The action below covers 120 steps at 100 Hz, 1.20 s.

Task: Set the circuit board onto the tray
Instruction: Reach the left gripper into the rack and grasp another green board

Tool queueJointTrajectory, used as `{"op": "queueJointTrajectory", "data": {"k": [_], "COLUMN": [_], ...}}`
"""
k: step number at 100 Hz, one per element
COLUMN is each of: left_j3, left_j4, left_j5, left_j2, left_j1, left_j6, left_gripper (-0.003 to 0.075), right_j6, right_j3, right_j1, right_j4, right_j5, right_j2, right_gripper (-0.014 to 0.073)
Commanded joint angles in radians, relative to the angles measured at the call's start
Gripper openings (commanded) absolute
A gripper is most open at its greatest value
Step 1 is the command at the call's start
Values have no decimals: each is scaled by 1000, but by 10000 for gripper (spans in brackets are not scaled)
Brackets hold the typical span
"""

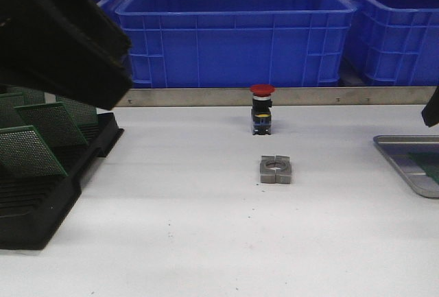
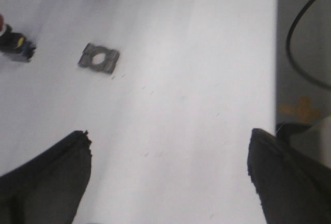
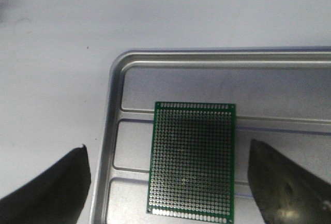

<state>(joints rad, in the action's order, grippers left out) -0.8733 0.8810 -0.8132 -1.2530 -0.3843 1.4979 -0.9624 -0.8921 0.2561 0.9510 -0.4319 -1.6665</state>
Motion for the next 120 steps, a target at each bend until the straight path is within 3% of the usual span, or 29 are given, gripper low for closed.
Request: {"op": "queueJointTrajectory", "data": {"k": [1, 22, 40, 69, 78, 99, 120], "left_j3": [-42, -42, -40, -40, -40, -42, -71], "left_j4": [-138, -438, -455, -455, -455, -455, -455], "left_j5": [34, 53, 168, 240, 245, 245, 175], "left_j2": [36, 15, -72, -233, -240, -240, -209], "left_j1": [21, 64, 123, 170, 170, 170, 161], "left_j6": [-2, -10, -12, -12, -12, -14, -14], "left_gripper": [569, 569, 569, 549, 425, -20, -17], "right_j6": [-3, -3, -3, -3, -3, -3, -19], "right_j3": [-30, -30, -30, -30, -30, -30, -30], "right_j1": [4, 4, 4, 4, 4, 4, 4], "right_j4": [26, 26, 26, 26, 26, 26, 26], "right_j5": [18, 14, -12, -32, -36, -44, -127], "right_j2": [38, 38, 37, 36, 36, 36, 78], "right_gripper": [631, 631, 631, 631, 631, 631, 631]}}
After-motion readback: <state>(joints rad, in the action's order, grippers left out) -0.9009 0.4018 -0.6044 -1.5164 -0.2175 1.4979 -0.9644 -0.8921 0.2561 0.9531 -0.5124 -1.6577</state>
